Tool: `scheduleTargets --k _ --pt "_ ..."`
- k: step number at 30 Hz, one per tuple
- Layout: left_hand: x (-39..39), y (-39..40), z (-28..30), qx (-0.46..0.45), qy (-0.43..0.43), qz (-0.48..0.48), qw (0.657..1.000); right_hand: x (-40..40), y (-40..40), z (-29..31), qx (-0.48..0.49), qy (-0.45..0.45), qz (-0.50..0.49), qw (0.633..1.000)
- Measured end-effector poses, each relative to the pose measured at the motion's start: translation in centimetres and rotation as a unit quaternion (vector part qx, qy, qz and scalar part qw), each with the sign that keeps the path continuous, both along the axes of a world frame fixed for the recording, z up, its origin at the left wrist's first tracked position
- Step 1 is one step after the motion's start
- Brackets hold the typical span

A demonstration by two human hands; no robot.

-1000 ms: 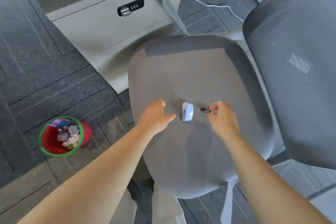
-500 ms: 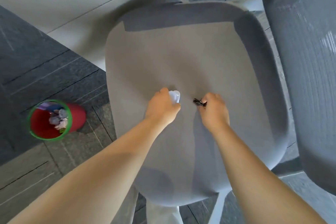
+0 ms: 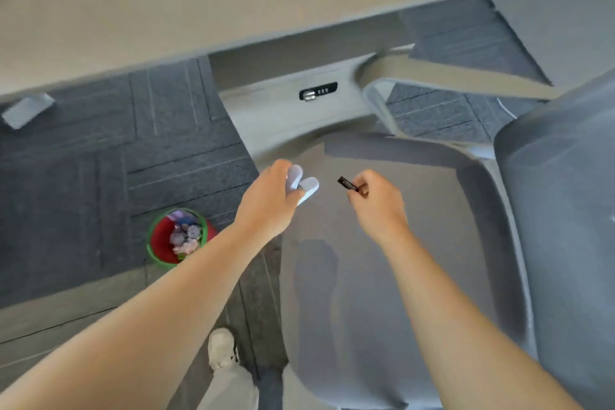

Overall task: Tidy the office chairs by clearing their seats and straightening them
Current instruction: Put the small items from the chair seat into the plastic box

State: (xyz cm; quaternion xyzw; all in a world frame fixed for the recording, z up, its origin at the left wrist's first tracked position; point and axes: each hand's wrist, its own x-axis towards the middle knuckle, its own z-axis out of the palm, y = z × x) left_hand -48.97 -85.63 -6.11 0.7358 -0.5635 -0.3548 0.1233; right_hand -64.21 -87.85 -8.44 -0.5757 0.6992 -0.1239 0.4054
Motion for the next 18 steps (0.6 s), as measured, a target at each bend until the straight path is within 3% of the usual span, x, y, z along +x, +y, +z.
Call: scheduleTargets --k 5,11,18 --pt "7.0 0.0 6.5 -0.066 -0.047 0.041 0.996 6.7 -2.4 7.6 -0.084 -0.017 0.102 0.991" --pt "15.5 2.2 11.4 -0.09 -0.058 0.119 0.987 15.3 -2.8 12.7 -0.131 -0.014 0.191 0.973" --pt "27.9 4.3 16.0 -0.143 0.002 0.213 0.966 27.0 -2.9 17.0 -0.174 -0.026 0.22 0.959"
